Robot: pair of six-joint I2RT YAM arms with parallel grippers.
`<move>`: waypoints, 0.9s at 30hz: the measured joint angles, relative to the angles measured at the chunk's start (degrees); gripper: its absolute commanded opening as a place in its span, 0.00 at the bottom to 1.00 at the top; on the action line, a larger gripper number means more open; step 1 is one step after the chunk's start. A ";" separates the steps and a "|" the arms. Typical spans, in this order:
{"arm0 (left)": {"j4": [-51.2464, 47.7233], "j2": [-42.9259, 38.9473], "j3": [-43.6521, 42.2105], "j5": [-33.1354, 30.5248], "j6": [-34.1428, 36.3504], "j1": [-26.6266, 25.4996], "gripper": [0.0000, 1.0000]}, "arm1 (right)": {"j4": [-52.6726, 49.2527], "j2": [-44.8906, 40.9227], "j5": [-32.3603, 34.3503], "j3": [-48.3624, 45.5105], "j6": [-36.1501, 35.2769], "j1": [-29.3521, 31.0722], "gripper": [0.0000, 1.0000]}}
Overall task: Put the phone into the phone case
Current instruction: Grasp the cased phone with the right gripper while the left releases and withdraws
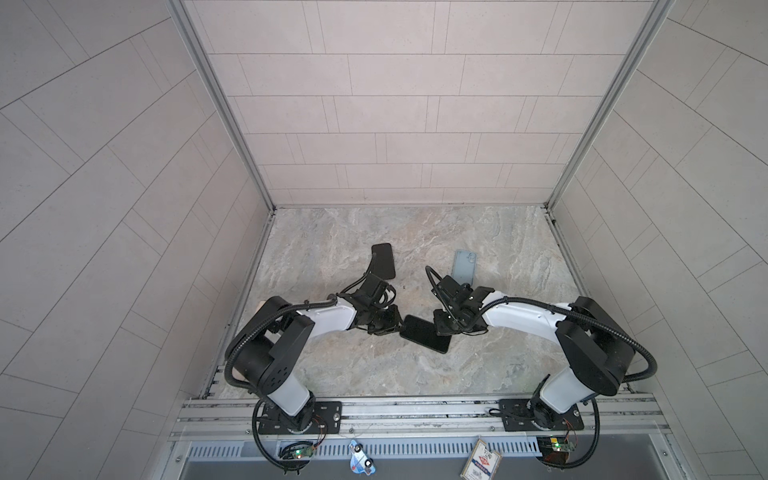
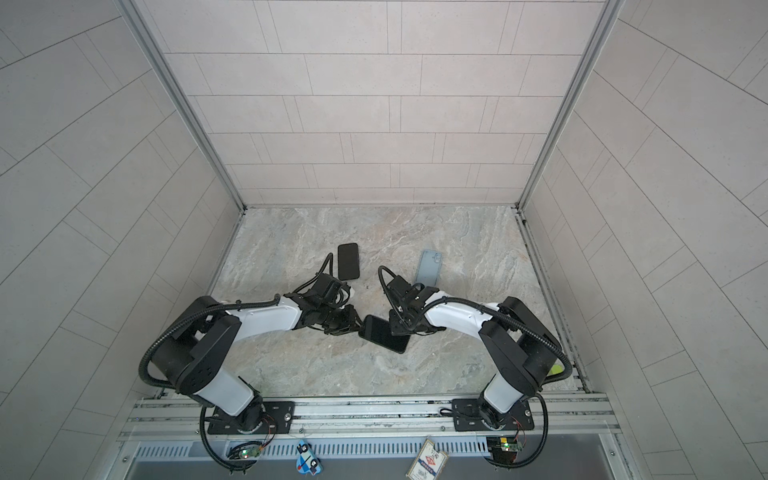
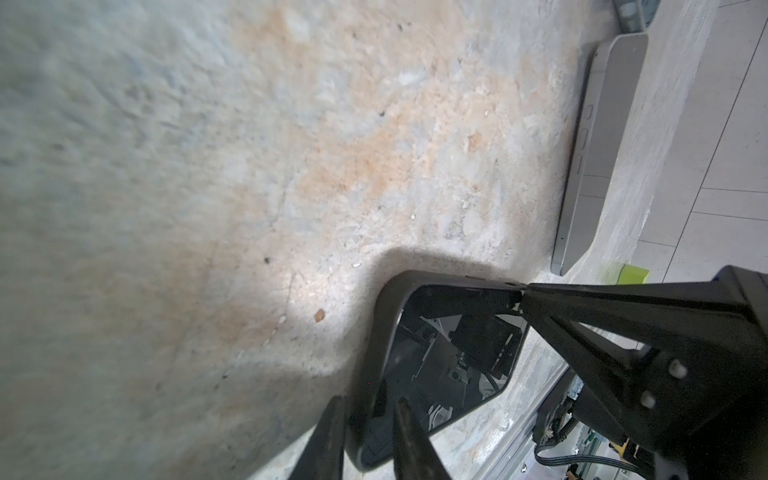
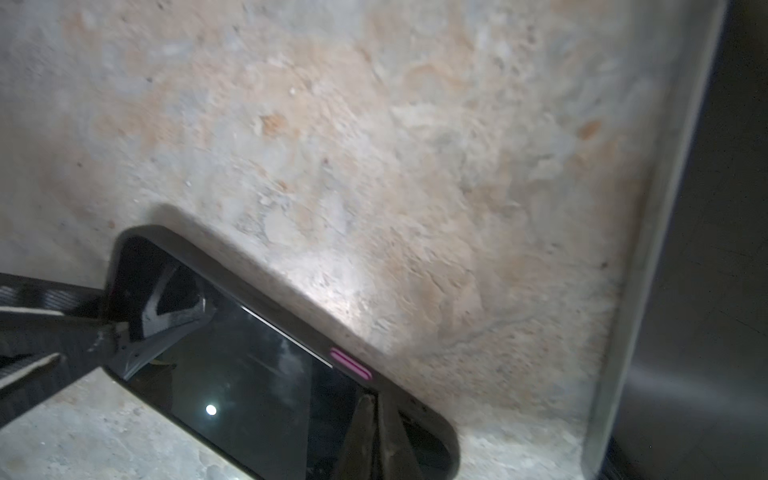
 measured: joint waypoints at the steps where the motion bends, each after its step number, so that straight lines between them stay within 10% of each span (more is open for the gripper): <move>1: 0.02 0.00 0.00 0.00 0.00 0.00 0.27 | 0.90 0.15 -0.13 0.00 0.11 0.02 0.08; 11: -0.07 0.00 0.00 -0.02 0.02 0.00 0.27 | 0.09 -1.77 0.98 0.39 -0.22 0.13 0.14; 19: -1.57 -4.59 0.00 -2.21 0.39 0.02 0.31 | -5.14 -12.02 1.07 -2.54 -6.34 0.20 0.91; 27: -7.96 -16.98 3.04 -6.58 2.36 0.20 0.41 | -3.82 -11.67 -5.40 -0.33 -15.91 0.24 1.00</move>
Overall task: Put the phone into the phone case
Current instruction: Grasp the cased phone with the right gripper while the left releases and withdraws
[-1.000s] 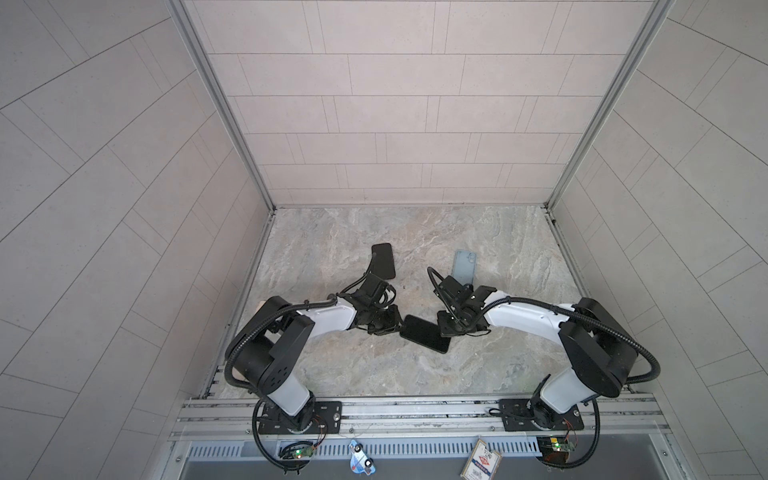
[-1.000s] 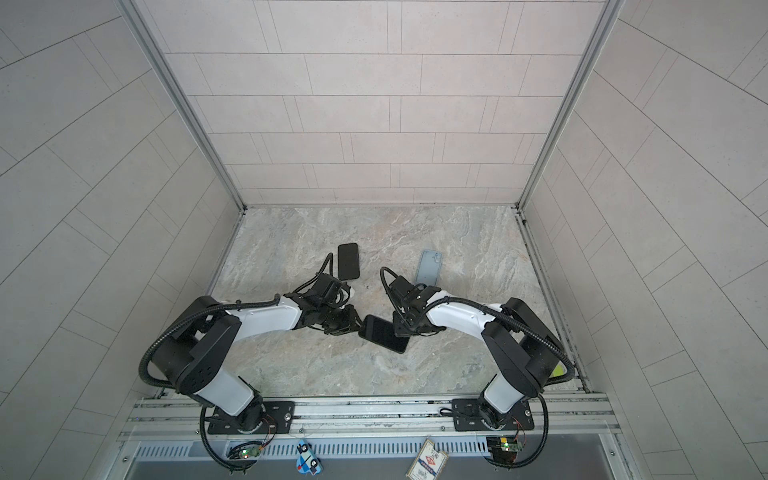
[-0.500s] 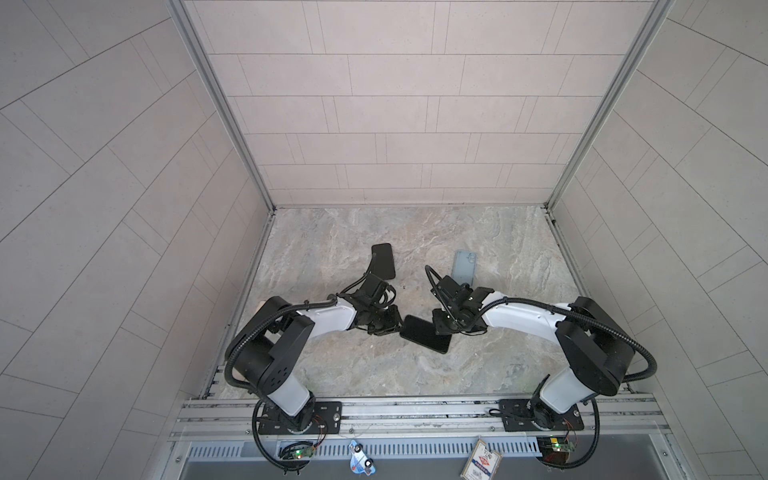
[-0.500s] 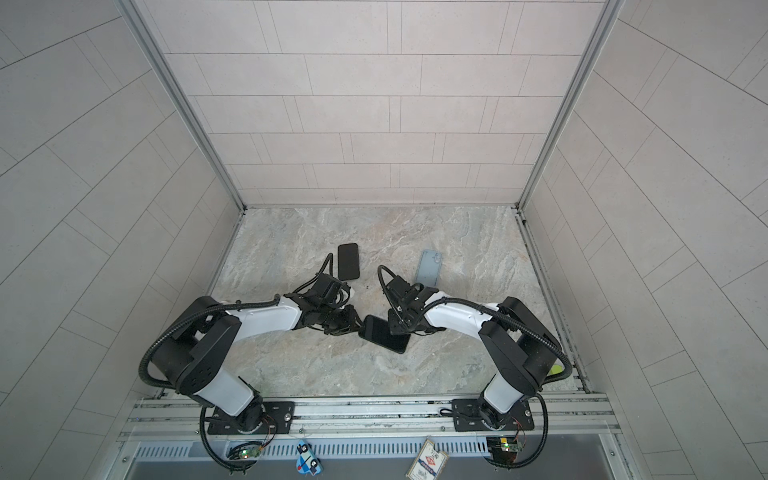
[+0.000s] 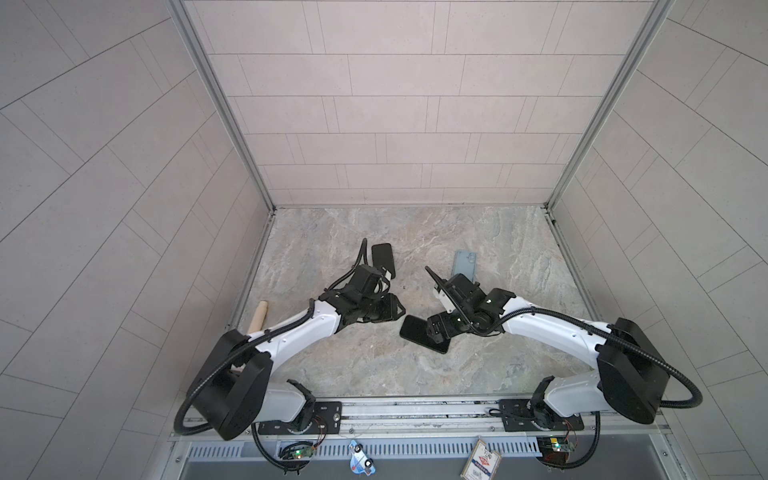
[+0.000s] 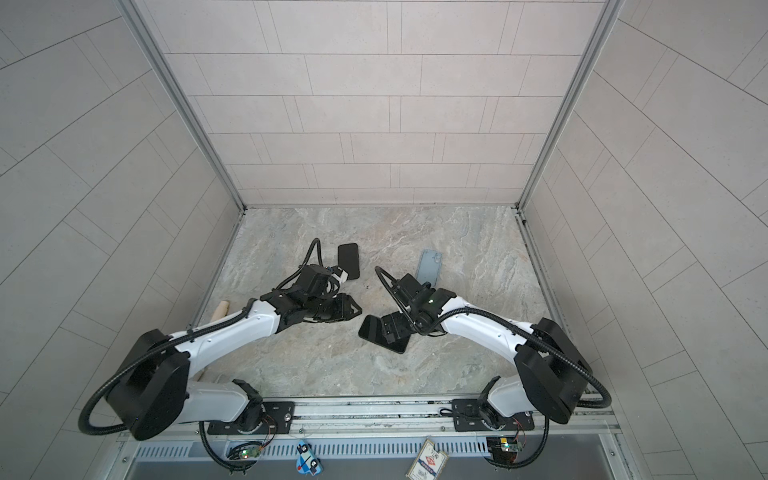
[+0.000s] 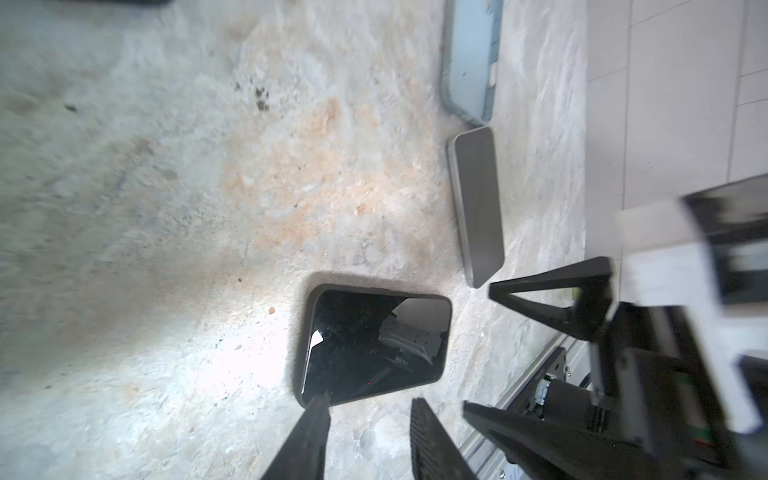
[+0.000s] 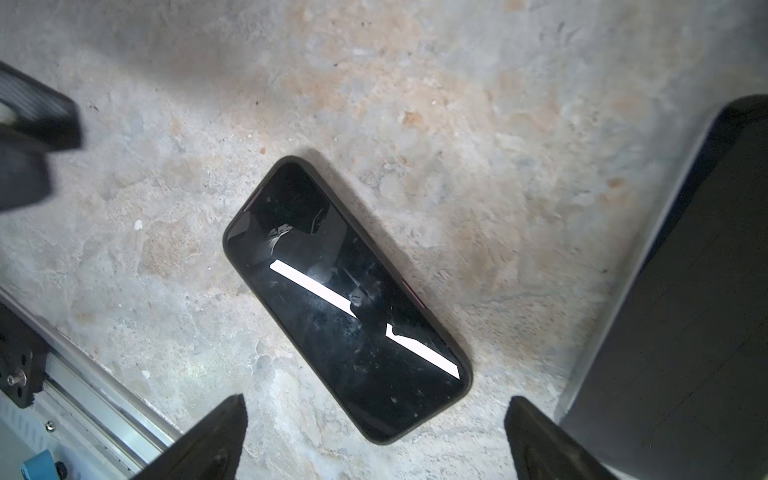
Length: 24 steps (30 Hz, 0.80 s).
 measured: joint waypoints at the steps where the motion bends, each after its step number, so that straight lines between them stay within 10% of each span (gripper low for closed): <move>1: -1.38 -2.16 0.55 -0.85 0.35 0.28 0.41 | 0.02 1.16 -0.46 0.63 -0.98 0.02 1.00; 13: -23.41 -38.99 6.86 -16.33 8.02 6.40 0.53 | 1.53 9.79 -3.23 3.82 -5.44 0.68 1.00; 24: -35.08 -45.22 8.35 -21.09 15.54 6.67 0.54 | 3.87 7.06 5.90 -0.63 0.61 13.99 0.96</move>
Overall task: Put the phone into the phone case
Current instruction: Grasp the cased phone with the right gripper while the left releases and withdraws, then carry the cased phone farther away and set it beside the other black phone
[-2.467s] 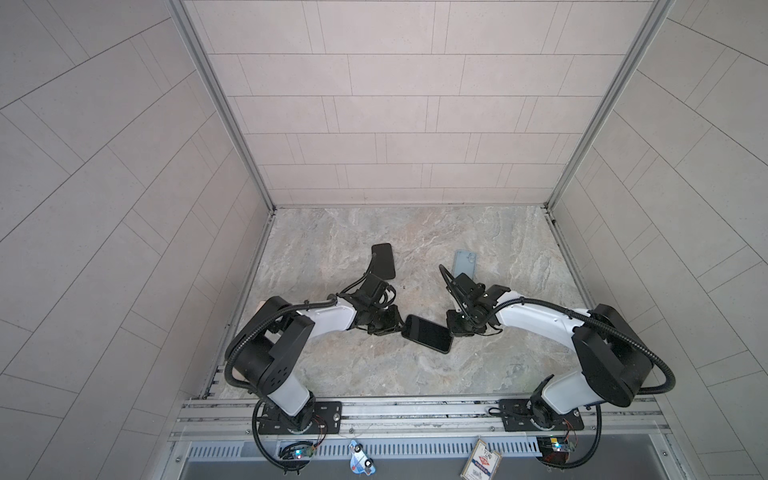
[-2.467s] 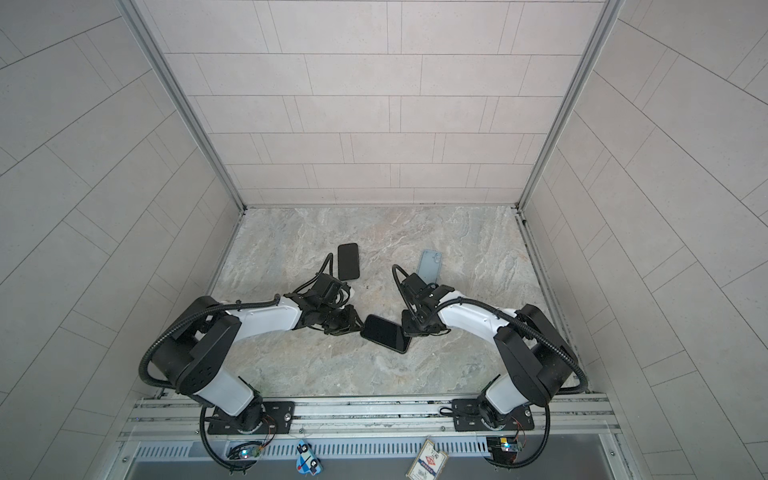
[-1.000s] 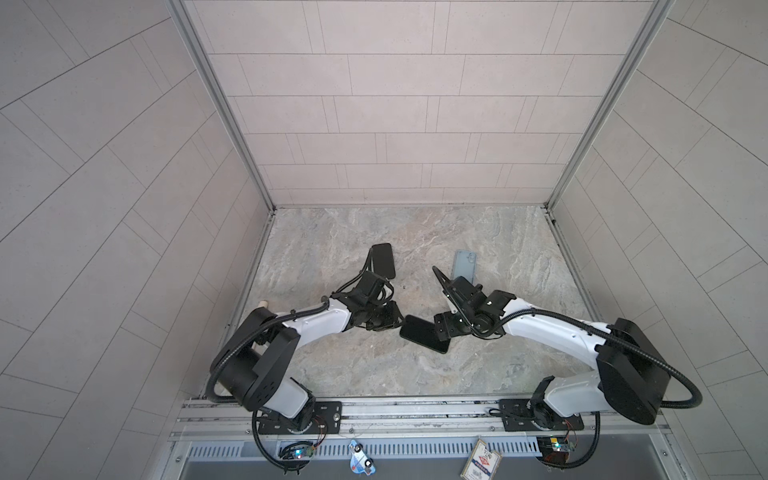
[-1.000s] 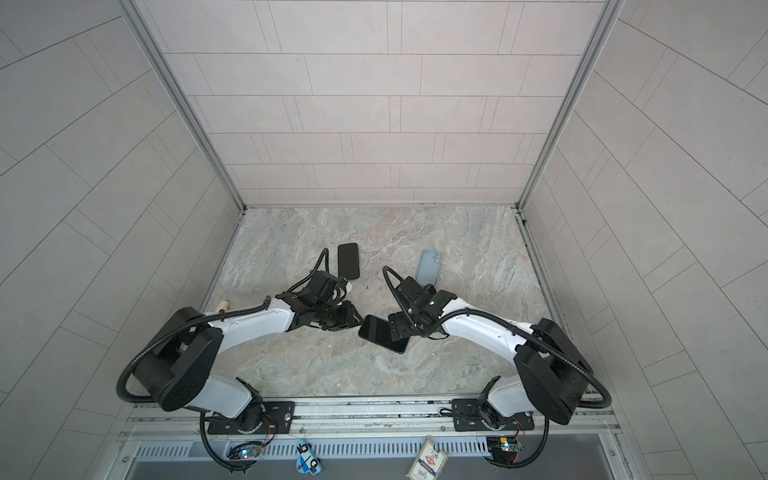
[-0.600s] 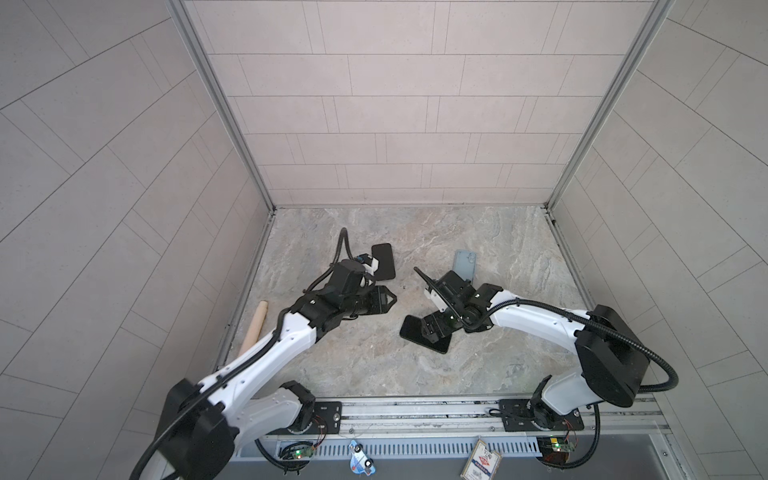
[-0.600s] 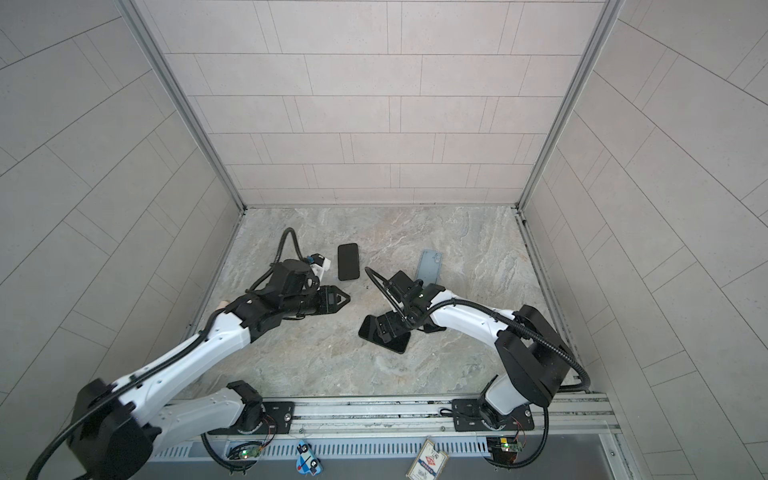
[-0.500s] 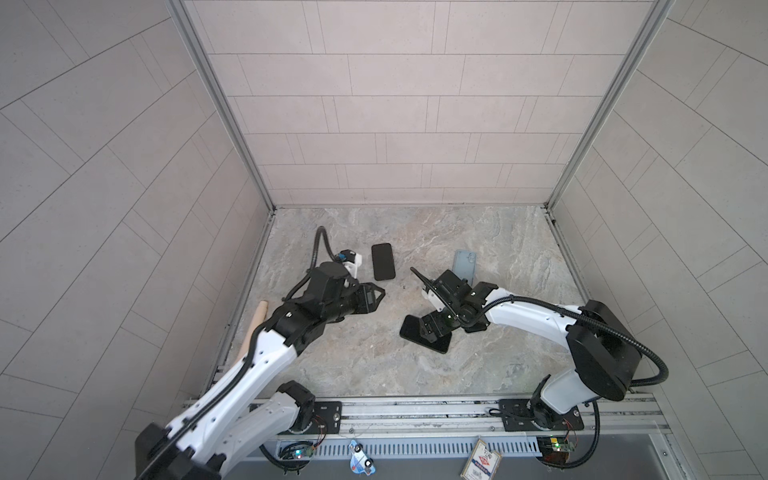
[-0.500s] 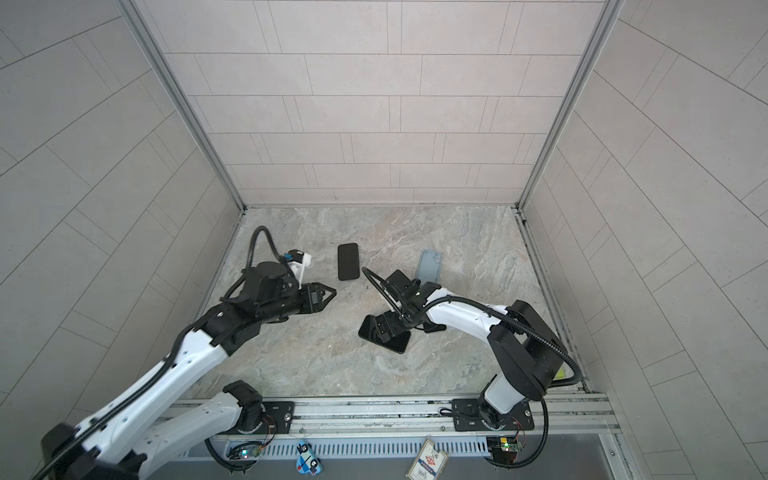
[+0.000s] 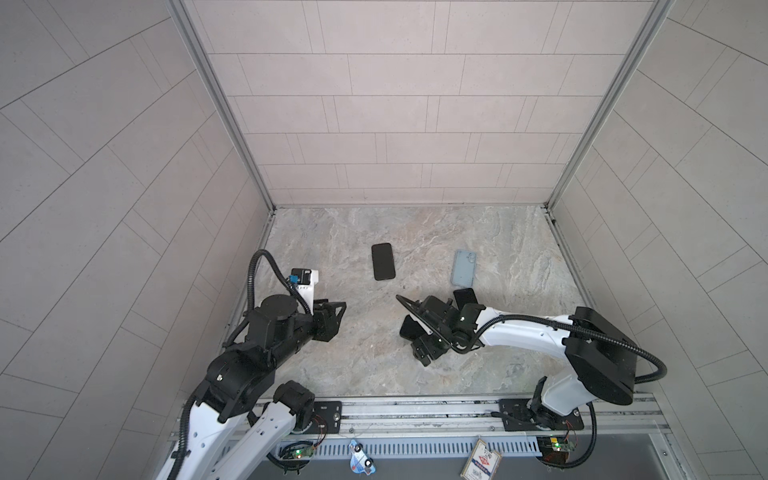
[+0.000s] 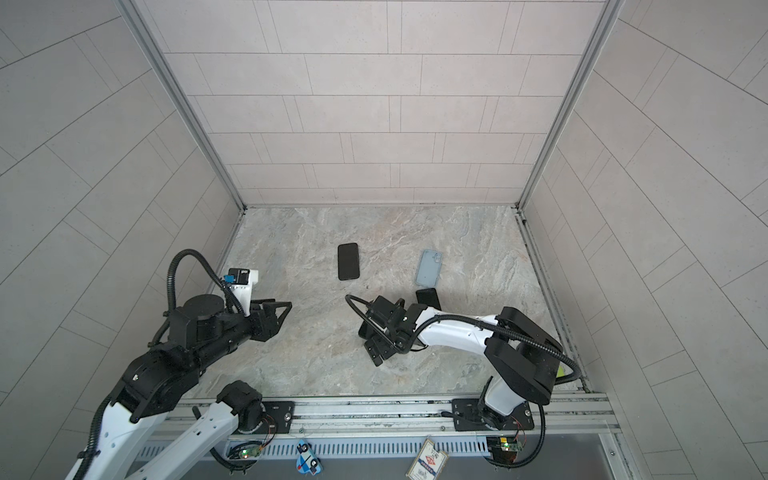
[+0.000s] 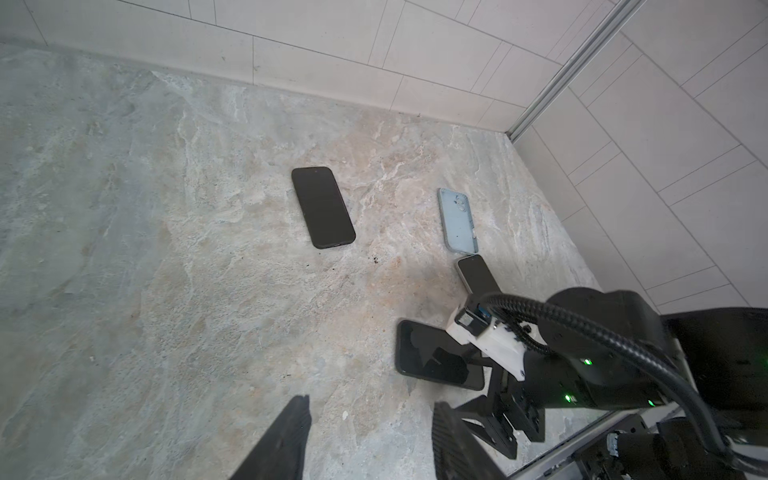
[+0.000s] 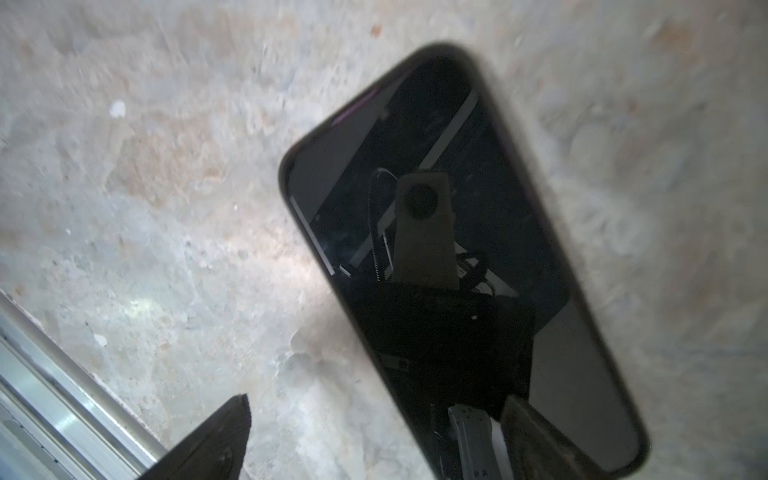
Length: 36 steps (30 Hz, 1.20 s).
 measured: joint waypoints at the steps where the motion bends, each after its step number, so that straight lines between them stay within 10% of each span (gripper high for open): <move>1: -0.46 0.42 0.15 -0.26 0.66 0.00 0.54 | -0.55 -0.42 1.55 -0.35 1.09 1.51 0.96; 9: -0.59 1.11 0.42 -0.66 2.97 0.00 0.53 | -7.04 -3.82 8.74 2.82 1.88 -0.92 0.98; 21: -0.46 0.98 0.24 -0.66 3.10 0.00 0.53 | -5.38 8.37 -2.05 7.96 -6.32 -11.19 0.95; 36: 0.09 2.47 -0.17 -0.61 3.13 0.04 0.53 | -7.30 7.48 7.54 5.77 3.23 3.28 0.94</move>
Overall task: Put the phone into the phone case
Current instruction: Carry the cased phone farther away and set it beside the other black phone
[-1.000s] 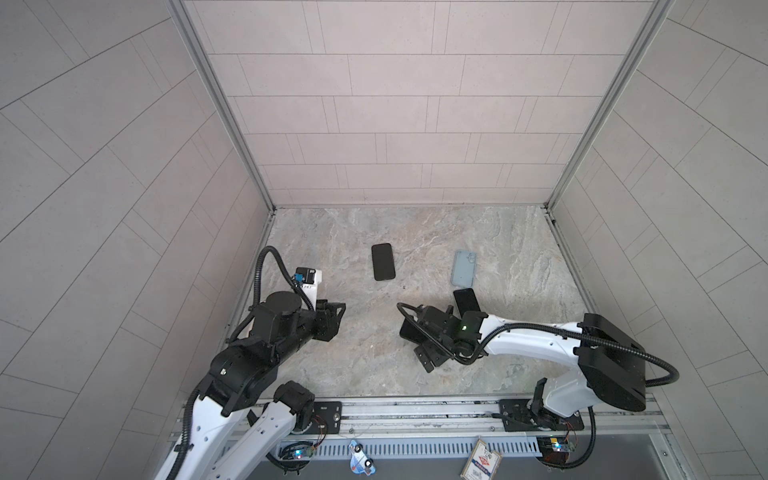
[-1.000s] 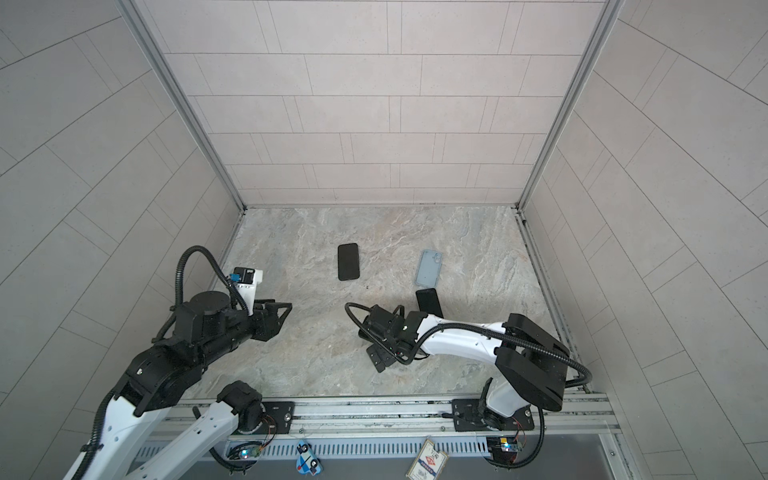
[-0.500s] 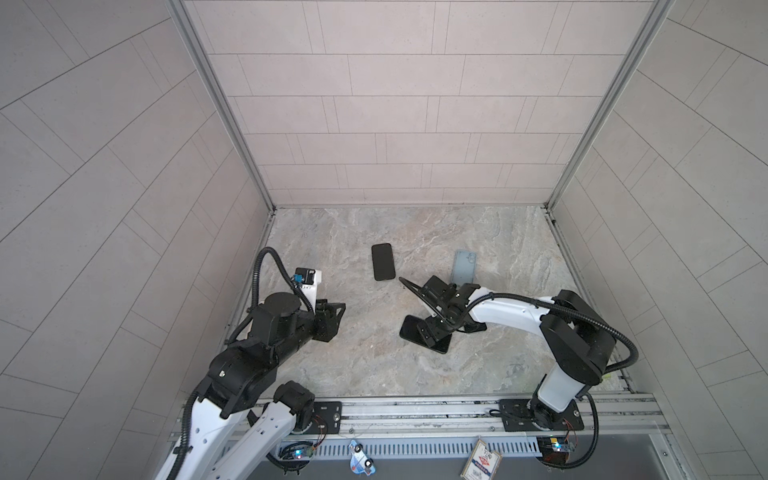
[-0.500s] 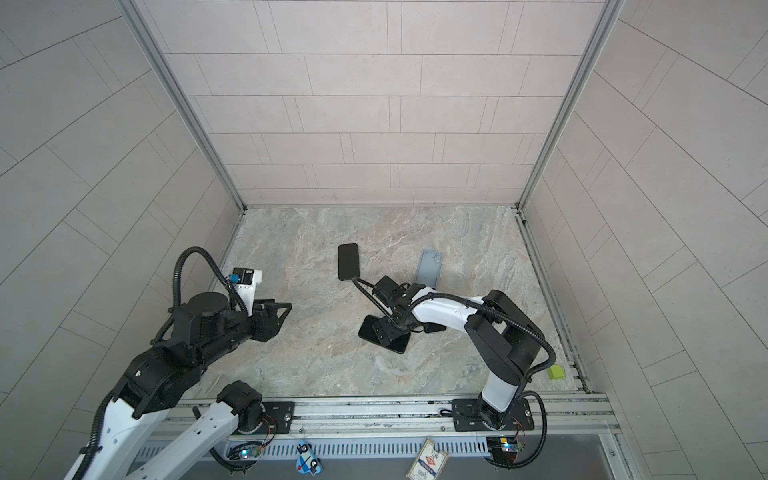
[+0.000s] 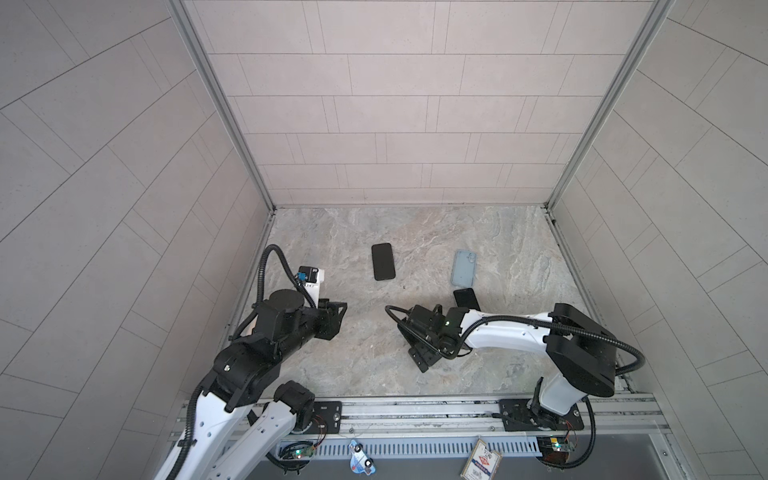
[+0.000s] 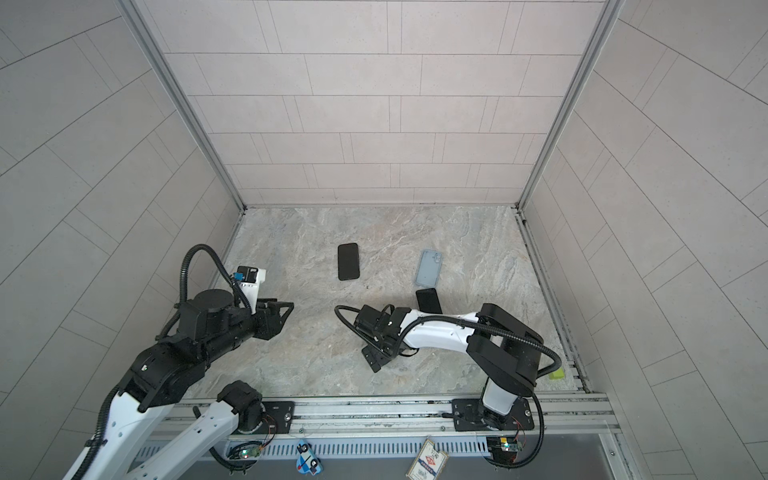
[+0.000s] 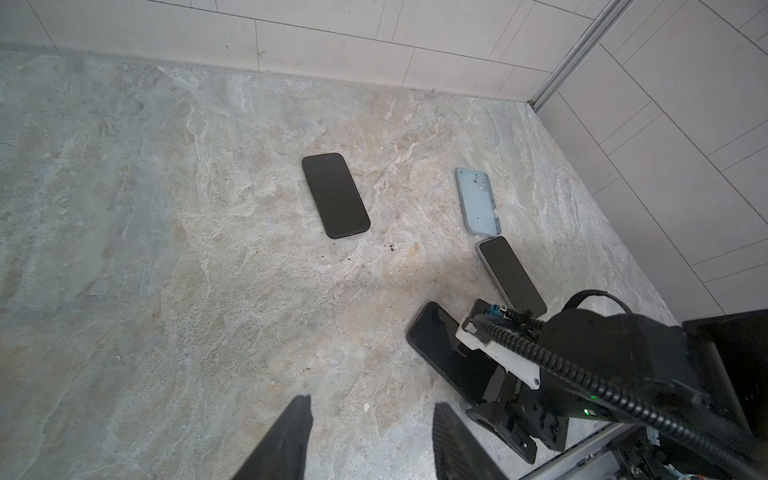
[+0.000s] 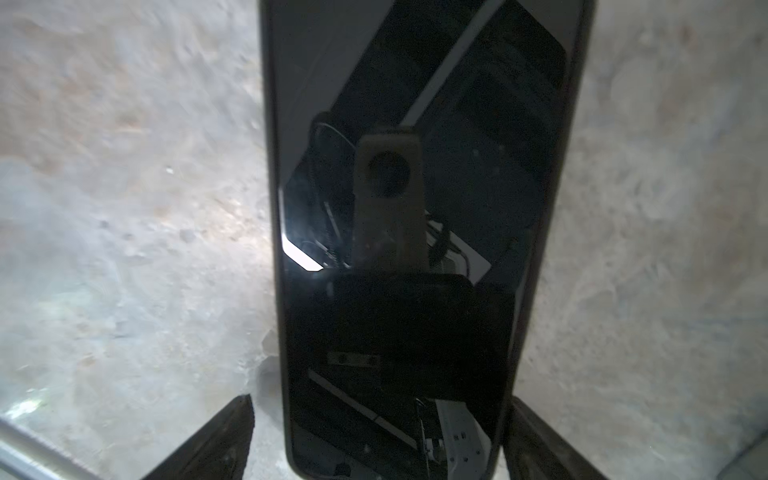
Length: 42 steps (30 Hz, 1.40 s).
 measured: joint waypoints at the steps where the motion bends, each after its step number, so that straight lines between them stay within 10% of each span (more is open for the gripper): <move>1: 0.11 0.02 -0.02 0.02 0.00 0.00 0.52 | -0.74 0.83 1.05 0.85 1.20 0.26 0.93; 16: 0.52 0.15 -0.02 -0.02 0.00 0.00 0.52 | 0.26 3.61 4.98 4.20 9.14 0.39 0.67; 25: 0.61 0.04 -0.24 0.00 0.00 0.00 0.52 | -1.51 5.75 1.09 8.15 5.77 -12.46 0.58; 42: 0.74 -1.49 -0.79 -0.13 -0.02 0.00 0.51 | -16.46 40.96 -0.22 63.82 -1.66 -26.10 0.66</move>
